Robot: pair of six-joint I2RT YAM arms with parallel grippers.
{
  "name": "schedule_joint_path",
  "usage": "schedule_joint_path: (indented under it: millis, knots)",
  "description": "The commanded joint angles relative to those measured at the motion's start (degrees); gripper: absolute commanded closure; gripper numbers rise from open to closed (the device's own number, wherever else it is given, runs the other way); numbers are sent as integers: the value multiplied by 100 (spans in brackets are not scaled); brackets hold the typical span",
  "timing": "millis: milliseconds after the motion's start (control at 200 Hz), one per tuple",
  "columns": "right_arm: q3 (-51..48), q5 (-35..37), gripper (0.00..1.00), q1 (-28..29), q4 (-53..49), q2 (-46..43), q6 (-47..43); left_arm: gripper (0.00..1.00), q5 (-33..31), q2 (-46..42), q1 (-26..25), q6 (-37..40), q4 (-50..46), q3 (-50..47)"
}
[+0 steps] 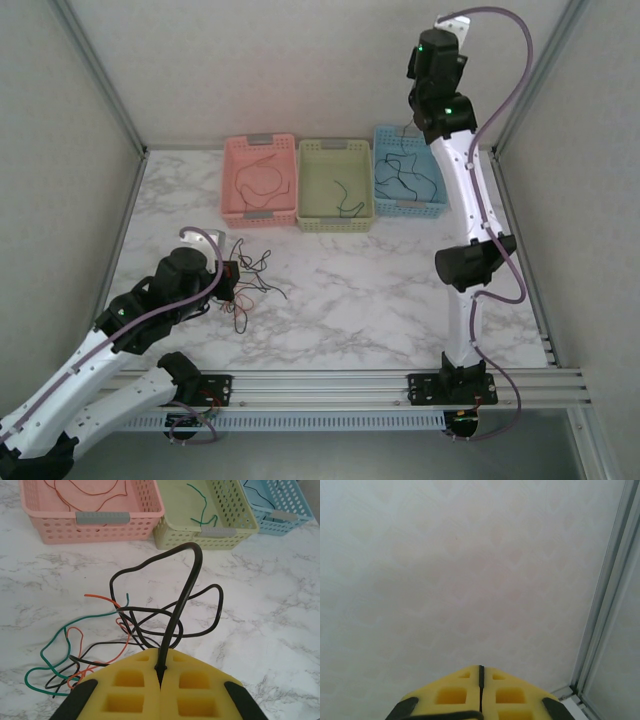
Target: Untangle the cables
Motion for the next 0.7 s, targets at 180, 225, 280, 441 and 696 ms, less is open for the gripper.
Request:
schedule_joint_path:
  millis: [180,225,280,441,696]
  knots:
    - [-445,245,100,-51,-603,539,538,100,-13,-77,-8,-57,-56,-88]
    - [-542,244,100,-69,-666,568,623,100,-5,-76,-8,-53,-56,-90]
    - [-721,209,100,-115,-758,586,831,100,3,-76,-8,-54,-62,-89]
    - [-1177,26,97,-243,-902,613,1210,100,23,-82,-8,-54,-47,-90]
    - [-1725,-282,89,-565,-1179,631,1803,100,48,-84,-8,-43,-45,-90]
